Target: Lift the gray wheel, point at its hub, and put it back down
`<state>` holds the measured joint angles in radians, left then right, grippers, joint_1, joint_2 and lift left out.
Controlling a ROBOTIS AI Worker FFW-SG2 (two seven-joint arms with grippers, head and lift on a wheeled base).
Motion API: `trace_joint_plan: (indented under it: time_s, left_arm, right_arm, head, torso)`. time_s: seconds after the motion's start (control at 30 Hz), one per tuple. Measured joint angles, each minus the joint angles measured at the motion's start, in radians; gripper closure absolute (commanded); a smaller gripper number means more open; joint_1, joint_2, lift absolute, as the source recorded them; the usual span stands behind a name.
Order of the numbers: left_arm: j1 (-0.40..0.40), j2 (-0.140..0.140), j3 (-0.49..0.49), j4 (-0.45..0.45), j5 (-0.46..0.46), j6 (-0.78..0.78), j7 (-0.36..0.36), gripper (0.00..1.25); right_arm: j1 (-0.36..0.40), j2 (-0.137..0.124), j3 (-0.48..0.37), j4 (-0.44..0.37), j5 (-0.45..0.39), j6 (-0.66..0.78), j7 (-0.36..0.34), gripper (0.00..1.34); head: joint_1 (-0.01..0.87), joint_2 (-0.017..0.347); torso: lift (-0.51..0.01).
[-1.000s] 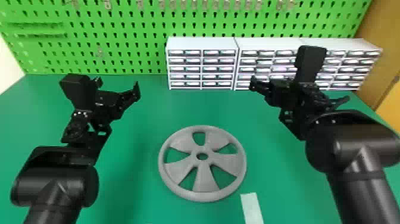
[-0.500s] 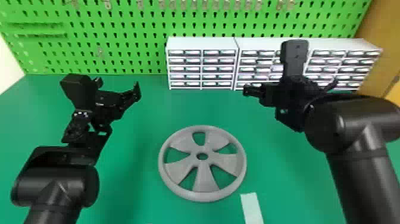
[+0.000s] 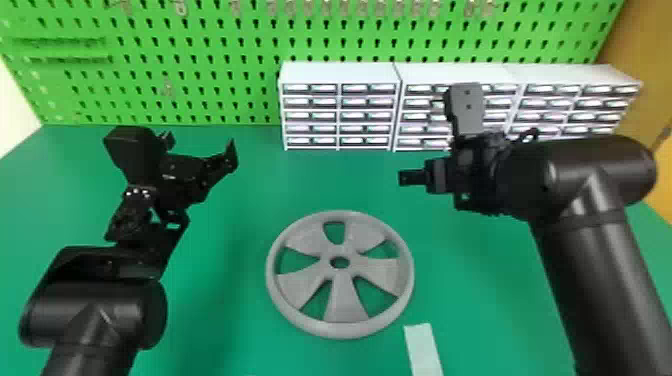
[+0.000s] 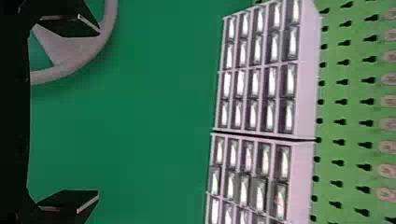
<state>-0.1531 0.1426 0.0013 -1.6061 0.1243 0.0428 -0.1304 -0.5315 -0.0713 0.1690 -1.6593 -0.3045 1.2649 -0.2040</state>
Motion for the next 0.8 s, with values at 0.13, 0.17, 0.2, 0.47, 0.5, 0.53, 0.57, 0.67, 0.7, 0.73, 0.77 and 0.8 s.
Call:
trace_joint_plan:
  time_s: [0.13,0.17,0.2,0.47,0.5,0.53,0.57,0.67,0.7,0.73,0.77,0.8]
  left_arm:
    - [0.001,0.0,0.0,0.0,0.001,0.005,0.0,0.11]
    - [0.001,0.0,0.0,0.0,0.001,0.005,0.0,0.11]
    - [0.001,0.0,0.0,0.0,0.001,0.006,0.0,0.11]
    - [0.0,0.001,-0.003,0.0,0.001,0.015,0.0,0.11]
    - [0.0,0.001,-0.003,0.0,0.001,0.016,0.0,0.11]
    - [-0.001,0.001,-0.003,0.0,0.001,0.017,0.0,0.11]
    - [-0.001,0.001,-0.003,0.0,0.001,0.017,0.0,0.11]
    - [-0.003,0.002,-0.004,0.0,0.001,0.02,0.0,0.11]
    - [-0.003,0.002,-0.004,0.0,0.001,0.02,0.0,0.11]
    - [-0.003,0.002,-0.004,0.0,0.001,0.021,0.0,0.11]
    - [-0.004,0.002,-0.004,0.0,0.001,0.021,0.0,0.11]
    - [-0.004,0.002,-0.004,0.0,0.001,0.021,0.0,0.11]
  right_arm:
    - [-0.031,0.011,0.015,0.061,-0.001,0.034,0.0,0.08]
    - [-0.038,0.014,0.019,0.076,-0.001,0.04,0.0,0.08]
    - [-0.045,0.018,0.024,0.094,-0.001,0.045,0.0,0.08]
    - [-0.083,0.037,0.057,0.213,0.004,0.056,0.0,0.08]
    - [-0.087,0.038,0.06,0.226,0.004,0.056,0.0,0.08]
    - [-0.092,0.04,0.065,0.244,0.003,0.057,0.0,0.09]
    - [-0.095,0.041,0.068,0.257,0.003,0.057,0.0,0.09]
    - [-0.103,0.044,0.074,0.297,0.003,0.054,0.0,0.1]
    - [-0.106,0.045,0.076,0.313,0.002,0.051,0.0,0.1]
    - [-0.108,0.045,0.077,0.326,0.001,0.048,0.0,0.1]
    - [-0.109,0.045,0.079,0.339,0.001,0.045,0.0,0.1]
    - [-0.112,0.045,0.081,0.358,-0.001,0.04,0.0,0.09]
  head:
    - [0.692,0.048]
    - [0.692,0.048]
    - [0.692,0.048]
    - [0.692,0.048]
    - [0.692,0.048]
    - [0.692,0.048]
    - [0.692,0.048]
    - [0.692,0.048]
    - [0.692,0.048]
    - [0.692,0.048]
    - [0.692,0.048]
    - [0.692,0.048]
  torso:
    - [-0.088]
    - [-0.088]
    - [-0.088]
    - [-0.088]
    - [-0.088]
    - [-0.088]
    - [-0.088]
    - [-0.088]
    - [-0.088]
    - [-0.088]
    - [-0.088]
    - [-0.088]
